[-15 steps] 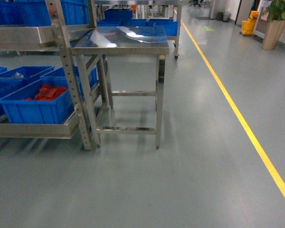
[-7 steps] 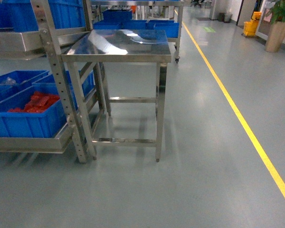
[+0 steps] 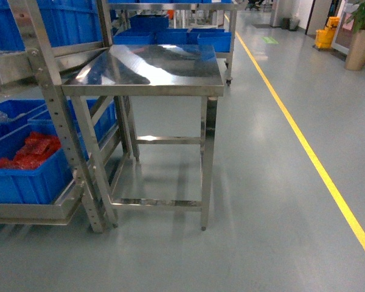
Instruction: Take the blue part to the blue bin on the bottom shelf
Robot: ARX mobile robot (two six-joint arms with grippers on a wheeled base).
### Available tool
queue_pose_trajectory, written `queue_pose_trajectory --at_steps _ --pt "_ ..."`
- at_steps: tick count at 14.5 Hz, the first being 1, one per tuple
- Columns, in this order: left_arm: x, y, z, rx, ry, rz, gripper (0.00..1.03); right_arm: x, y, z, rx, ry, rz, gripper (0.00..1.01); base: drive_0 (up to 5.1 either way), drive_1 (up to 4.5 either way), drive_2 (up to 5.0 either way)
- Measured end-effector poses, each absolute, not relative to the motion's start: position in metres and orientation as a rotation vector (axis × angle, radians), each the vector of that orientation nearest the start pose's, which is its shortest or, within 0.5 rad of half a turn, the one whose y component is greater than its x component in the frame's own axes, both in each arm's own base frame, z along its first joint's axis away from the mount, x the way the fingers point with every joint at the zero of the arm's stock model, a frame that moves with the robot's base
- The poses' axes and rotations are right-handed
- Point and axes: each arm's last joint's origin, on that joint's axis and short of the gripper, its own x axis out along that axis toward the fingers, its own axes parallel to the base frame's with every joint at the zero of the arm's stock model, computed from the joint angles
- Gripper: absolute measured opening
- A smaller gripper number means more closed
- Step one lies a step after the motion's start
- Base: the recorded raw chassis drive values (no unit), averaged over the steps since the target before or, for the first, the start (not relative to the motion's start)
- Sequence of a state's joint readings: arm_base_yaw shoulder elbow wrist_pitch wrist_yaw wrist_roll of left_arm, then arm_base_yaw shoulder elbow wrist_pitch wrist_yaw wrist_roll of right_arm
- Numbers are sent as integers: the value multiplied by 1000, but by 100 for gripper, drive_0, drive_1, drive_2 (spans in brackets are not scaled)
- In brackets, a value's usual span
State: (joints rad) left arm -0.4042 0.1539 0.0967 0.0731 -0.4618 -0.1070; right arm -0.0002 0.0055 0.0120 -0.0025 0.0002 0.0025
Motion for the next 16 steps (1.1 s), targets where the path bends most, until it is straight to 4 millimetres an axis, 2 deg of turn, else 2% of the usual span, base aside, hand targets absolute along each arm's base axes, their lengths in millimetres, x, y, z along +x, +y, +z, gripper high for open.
queue_pose_trajectory --at_steps 16 --pt "98 -28 191 -112 -14 52 44 97 0 167 2 -1 -1 98 -7 392 -405"
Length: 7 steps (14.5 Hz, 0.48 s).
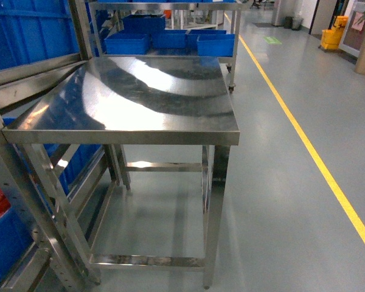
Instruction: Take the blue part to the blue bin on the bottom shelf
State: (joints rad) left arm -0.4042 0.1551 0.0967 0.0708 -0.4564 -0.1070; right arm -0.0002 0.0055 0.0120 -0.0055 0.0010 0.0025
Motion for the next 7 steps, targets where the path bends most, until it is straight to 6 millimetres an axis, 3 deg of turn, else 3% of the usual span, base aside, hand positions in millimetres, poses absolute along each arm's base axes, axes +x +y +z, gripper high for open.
queue_pose_trajectory --at_steps 7 --pt "98 -28 191 -110 -10 56 44 97 0 167 2 -1 0 98 -7 392 -405"
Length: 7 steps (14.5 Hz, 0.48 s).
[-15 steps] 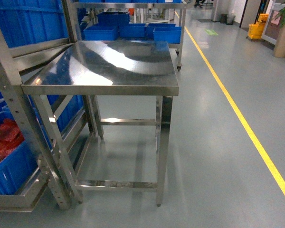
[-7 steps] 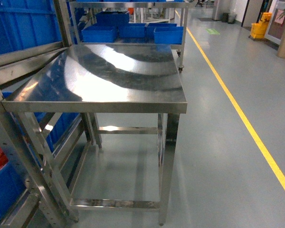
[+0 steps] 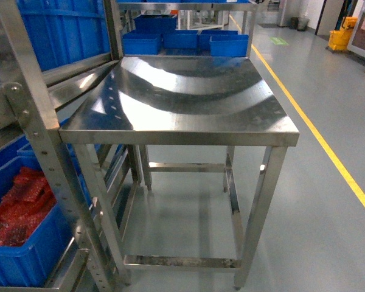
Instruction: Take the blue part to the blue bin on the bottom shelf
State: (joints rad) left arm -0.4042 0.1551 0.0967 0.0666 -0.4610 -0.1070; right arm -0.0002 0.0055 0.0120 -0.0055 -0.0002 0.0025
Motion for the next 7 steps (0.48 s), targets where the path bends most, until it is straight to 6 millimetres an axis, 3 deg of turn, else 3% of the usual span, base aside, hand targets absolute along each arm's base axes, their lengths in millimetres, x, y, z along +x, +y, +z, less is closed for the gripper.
queue_pose_trajectory --at_steps 7 --pt "98 -28 191 -111 -13 58 44 97 0 167 2 -4 0 98 -7 392 -405"
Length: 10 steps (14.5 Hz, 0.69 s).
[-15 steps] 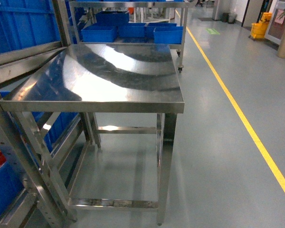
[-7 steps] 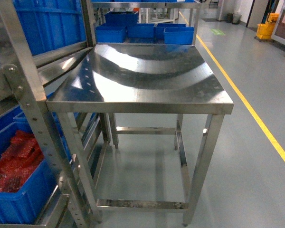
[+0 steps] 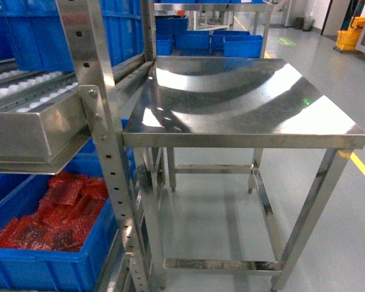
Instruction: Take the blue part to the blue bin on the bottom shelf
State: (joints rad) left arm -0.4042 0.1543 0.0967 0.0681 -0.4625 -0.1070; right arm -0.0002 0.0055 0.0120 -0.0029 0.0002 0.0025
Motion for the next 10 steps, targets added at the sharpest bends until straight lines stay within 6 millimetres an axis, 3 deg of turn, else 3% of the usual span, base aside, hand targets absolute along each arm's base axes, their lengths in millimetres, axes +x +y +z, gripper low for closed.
queue_pose_trajectory --at_steps 1,10 --pt "98 -28 191 -111 -13 58 44 97 0 166 3 1 0 98 -7 392 -405" --pt "98 -28 191 -112 -14 57 44 97 0 167 3 -1 0 98 -476 356 138"
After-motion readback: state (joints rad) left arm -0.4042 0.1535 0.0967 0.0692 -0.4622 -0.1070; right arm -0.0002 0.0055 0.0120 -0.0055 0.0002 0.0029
